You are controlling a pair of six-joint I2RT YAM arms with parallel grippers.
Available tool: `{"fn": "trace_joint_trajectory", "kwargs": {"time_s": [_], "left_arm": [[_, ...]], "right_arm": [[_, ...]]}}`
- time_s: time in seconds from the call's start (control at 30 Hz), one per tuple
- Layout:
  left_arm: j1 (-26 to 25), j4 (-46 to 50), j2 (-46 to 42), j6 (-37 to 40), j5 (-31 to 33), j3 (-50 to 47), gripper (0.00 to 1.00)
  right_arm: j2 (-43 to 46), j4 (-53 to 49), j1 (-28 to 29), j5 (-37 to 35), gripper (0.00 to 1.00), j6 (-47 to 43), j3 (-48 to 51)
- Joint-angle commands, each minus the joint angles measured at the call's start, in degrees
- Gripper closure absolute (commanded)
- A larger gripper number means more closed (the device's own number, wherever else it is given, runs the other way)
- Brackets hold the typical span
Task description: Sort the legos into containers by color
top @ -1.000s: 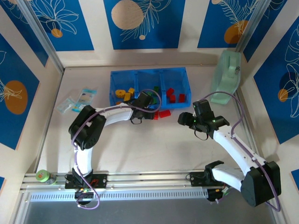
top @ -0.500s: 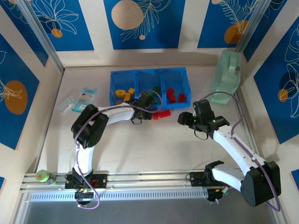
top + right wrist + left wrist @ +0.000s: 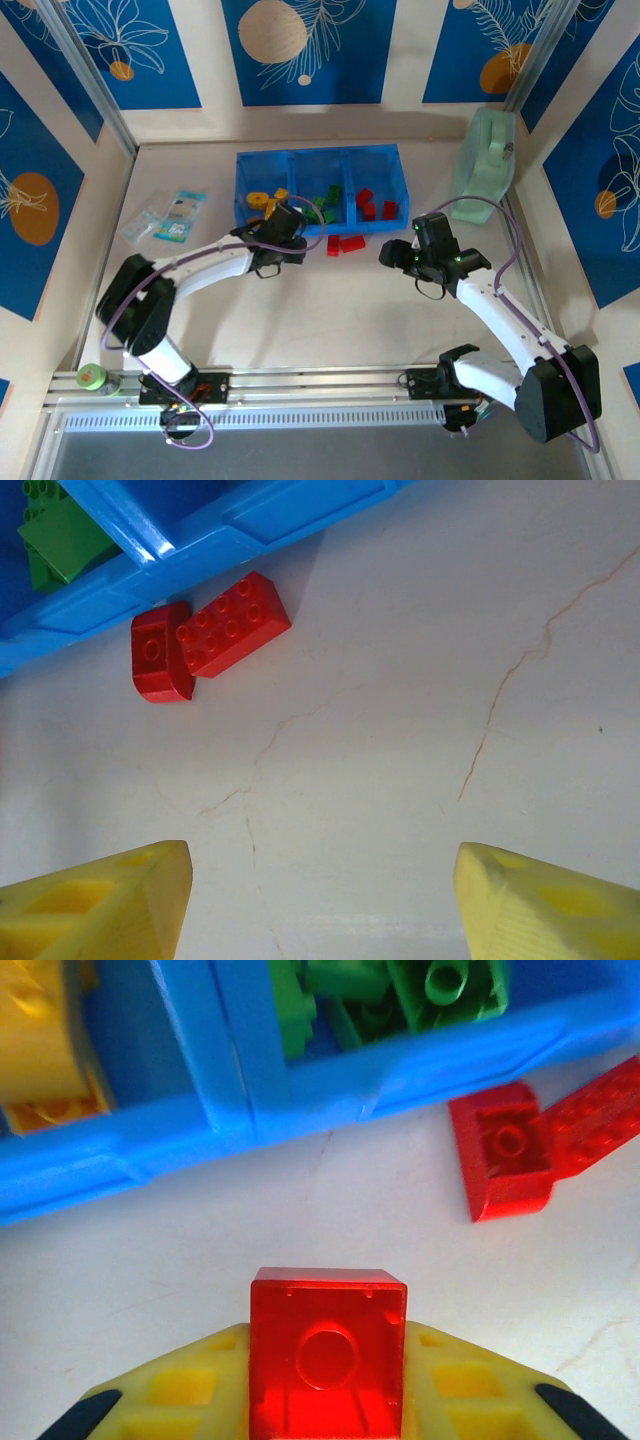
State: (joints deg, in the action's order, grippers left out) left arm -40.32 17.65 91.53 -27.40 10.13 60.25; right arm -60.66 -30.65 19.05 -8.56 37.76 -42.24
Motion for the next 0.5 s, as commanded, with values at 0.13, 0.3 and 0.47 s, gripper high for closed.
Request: {"fn": "trace_joint_trajectory", "kwargs": {"time_s": [0.13,0.3,0.47], "left_arm": [[8.35,1.1,-3.55,2.26,-1.44,-0.03,0.71],[12.96,0.84,-0.93,3.27,-3.76,3.15,0.71],[16.27,0.91,2.85,4.27,-5.01,7.25,0.7]], "right_arm": [[-0.82,1.03,1.44,1.91,0.3,0.41,0.21],[0.31,-0.5,2.18,0.91,0.3,0.34,0.13],[1.9,-1.59,2.29,0.56,0.3,0.37,0.49]]}}
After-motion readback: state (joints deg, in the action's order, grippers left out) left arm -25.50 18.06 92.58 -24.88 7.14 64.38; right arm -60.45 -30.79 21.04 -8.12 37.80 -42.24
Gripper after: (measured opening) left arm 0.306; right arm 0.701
